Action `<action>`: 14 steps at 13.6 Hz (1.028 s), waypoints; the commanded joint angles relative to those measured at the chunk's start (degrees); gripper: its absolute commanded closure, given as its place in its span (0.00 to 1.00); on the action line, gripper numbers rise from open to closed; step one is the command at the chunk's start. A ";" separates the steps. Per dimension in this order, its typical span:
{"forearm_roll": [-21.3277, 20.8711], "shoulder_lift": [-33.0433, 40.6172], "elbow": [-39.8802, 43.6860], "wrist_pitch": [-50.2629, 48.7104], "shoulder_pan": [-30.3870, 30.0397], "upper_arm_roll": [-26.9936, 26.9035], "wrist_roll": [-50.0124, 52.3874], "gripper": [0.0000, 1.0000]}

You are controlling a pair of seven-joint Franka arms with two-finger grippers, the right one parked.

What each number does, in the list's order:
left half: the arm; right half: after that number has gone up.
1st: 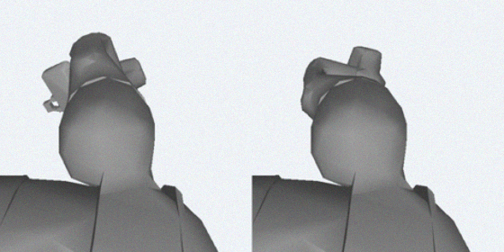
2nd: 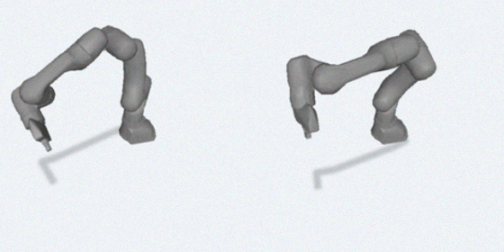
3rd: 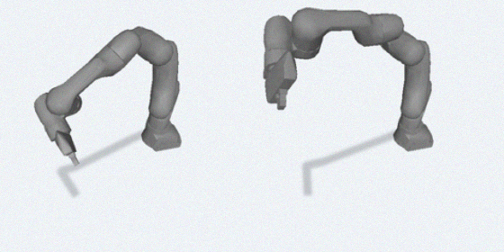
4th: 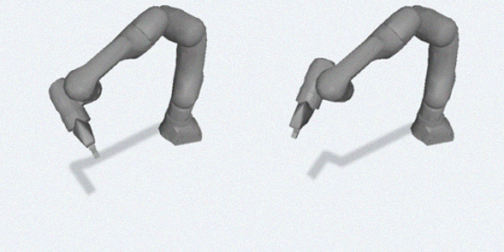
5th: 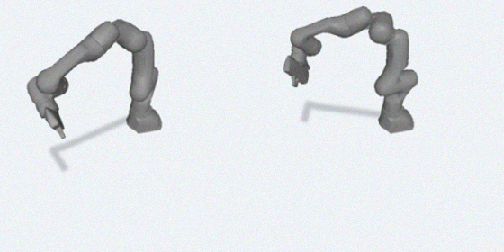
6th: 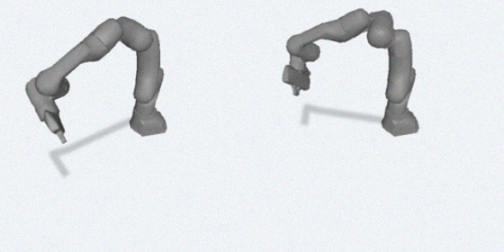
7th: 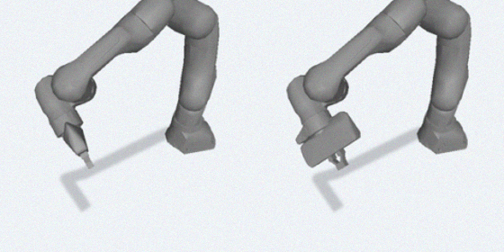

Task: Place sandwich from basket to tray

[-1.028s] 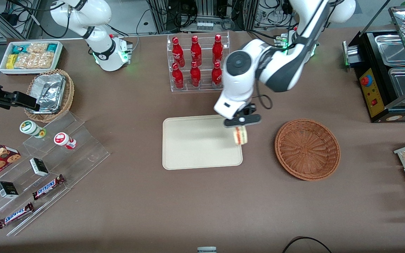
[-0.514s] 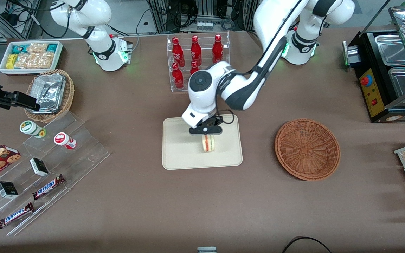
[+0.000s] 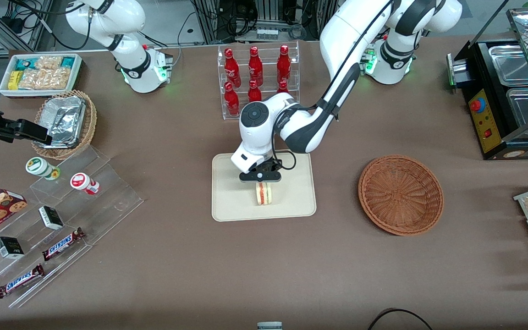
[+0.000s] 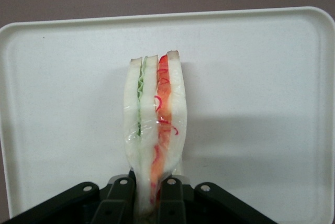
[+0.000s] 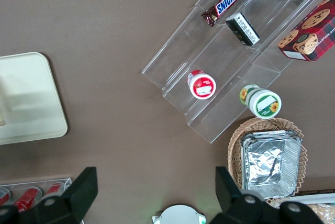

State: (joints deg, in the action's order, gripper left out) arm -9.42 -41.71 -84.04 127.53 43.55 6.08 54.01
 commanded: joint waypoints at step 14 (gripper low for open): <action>0.80 14.70 0.89 -14.81 -5.92 -1.16 2.24 0.00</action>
State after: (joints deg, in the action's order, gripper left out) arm -9.40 -33.84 -80.85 118.35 40.75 4.64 55.33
